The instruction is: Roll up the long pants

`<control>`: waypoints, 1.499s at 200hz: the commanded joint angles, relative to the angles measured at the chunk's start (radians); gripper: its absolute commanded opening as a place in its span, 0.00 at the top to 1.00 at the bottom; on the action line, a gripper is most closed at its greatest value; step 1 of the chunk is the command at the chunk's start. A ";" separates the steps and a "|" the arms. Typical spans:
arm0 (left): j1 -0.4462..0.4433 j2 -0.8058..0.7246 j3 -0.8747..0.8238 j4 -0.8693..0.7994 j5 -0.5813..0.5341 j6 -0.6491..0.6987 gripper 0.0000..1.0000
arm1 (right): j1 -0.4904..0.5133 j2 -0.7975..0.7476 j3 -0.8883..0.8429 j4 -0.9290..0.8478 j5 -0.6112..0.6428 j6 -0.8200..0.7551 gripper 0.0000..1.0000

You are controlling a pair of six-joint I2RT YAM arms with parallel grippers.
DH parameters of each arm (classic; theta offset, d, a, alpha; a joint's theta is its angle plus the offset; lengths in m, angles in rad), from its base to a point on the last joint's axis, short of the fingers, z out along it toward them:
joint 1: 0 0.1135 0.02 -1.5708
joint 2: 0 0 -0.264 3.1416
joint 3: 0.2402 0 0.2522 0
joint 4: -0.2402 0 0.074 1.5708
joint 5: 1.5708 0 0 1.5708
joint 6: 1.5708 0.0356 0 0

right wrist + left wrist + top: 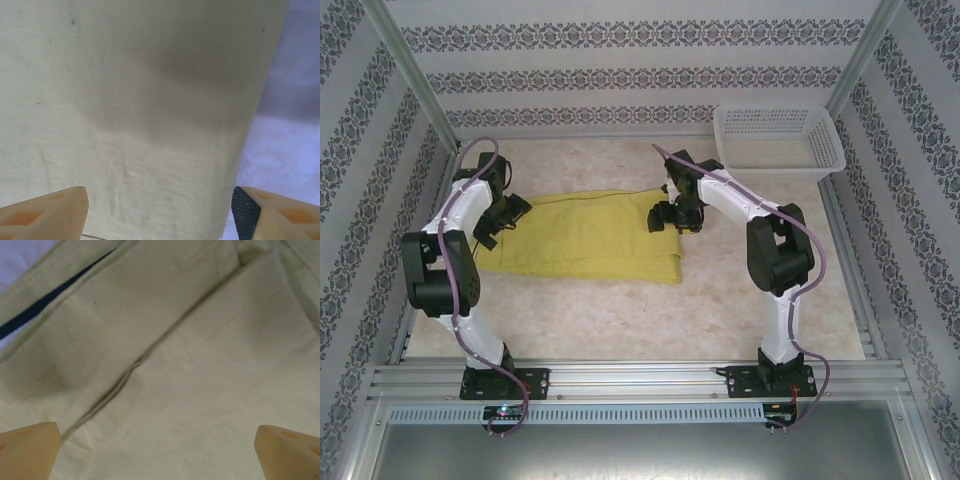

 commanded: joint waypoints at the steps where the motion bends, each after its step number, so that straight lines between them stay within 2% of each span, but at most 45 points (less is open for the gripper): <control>1: 0.014 0.020 0.007 0.012 -0.015 0.049 0.02 | -0.013 -0.041 -0.025 0.010 -0.005 -0.008 0.23; 86: 0.014 0.075 -0.033 0.094 0.031 0.051 0.05 | -0.023 -0.026 -0.045 0.023 -0.016 0.001 0.23; 102: 0.014 0.082 -0.039 0.103 0.039 0.055 0.14 | -0.023 -0.022 -0.046 0.023 -0.015 0.003 0.23; 124: 0.014 0.090 -0.038 0.113 0.050 0.056 0.20 | -0.023 -0.019 -0.045 0.023 -0.016 0.004 0.23; 151: 0.015 0.102 -0.033 0.119 0.061 0.057 0.21 | -0.025 -0.015 -0.049 0.025 -0.019 0.007 0.23; 167: 0.014 0.106 -0.030 0.118 0.061 0.057 0.34 | -0.025 -0.015 -0.054 0.026 -0.020 0.009 0.23; 180: 0.014 0.107 -0.027 0.117 0.058 0.055 0.49 | -0.024 -0.016 -0.057 0.028 -0.019 0.008 0.23; 186: 0.014 0.107 -0.024 0.115 0.061 0.056 0.59 | -0.025 -0.015 -0.059 0.029 -0.021 0.010 0.23; 195: 0.014 0.110 -0.019 0.111 0.067 0.059 0.81 | -0.025 -0.014 -0.060 0.031 -0.022 0.012 0.23; 209: 0.015 0.111 -0.009 0.103 0.071 0.060 0.99 | -0.025 -0.014 -0.060 0.034 -0.027 0.013 0.23; 247: 0.014 0.074 0.029 0.050 0.072 0.063 1.00 | -0.024 -0.007 -0.062 0.037 -0.031 0.016 0.23; 300: 0.016 -0.036 0.174 -0.144 0.034 0.069 1.00 | -0.026 -0.004 -0.071 0.037 -0.021 0.009 0.23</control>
